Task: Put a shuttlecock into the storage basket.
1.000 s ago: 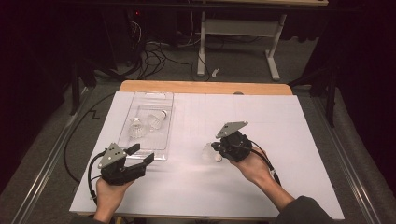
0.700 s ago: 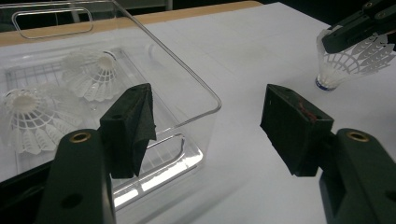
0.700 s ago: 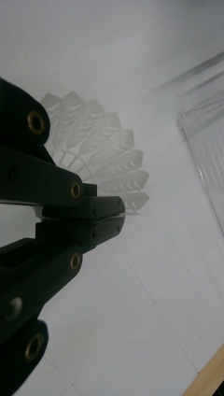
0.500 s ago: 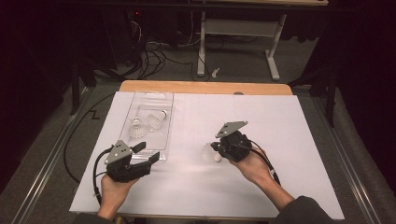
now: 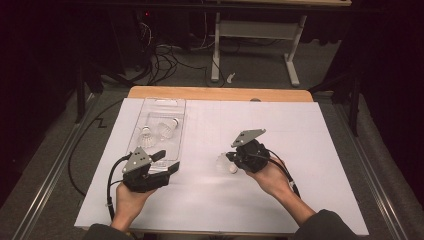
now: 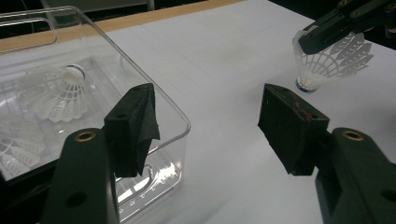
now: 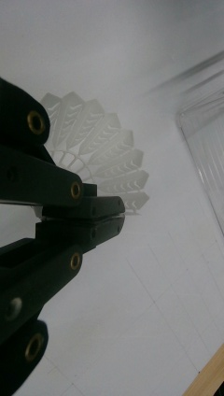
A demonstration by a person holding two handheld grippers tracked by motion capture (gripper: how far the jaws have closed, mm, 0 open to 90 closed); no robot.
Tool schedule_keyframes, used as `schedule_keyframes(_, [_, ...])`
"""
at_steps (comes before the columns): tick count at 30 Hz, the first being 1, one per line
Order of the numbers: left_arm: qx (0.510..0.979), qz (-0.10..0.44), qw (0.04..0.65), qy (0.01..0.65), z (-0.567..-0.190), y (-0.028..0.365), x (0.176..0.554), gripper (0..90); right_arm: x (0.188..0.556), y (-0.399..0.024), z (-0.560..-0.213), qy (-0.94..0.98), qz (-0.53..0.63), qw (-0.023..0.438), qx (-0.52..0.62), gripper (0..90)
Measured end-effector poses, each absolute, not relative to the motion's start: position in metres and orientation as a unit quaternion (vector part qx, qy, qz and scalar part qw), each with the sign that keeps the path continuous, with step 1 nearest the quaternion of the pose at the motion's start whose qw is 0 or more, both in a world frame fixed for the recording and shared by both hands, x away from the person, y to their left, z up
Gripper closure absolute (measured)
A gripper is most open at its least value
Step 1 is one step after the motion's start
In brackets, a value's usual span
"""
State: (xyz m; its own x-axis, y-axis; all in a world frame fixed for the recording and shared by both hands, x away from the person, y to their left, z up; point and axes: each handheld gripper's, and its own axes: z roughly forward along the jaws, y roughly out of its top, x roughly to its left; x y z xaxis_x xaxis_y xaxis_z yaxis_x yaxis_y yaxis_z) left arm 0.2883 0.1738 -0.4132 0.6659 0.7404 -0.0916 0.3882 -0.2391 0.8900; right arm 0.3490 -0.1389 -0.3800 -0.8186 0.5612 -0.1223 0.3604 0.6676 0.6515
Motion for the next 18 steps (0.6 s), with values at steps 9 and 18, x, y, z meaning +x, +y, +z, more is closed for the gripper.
schedule_keyframes(9, [0.776,0.168,0.492,0.358,-0.409,0.161,0.293,37.2,0.349,-0.139,-0.380,0.899,0.319,0.158,0.255,90.0])
schedule_keyframes(18, [0.783,0.154,0.491,0.348,-0.404,0.148,0.299,37.9,0.349,-0.139,-0.379,0.899,0.320,0.158,0.254,90.0])
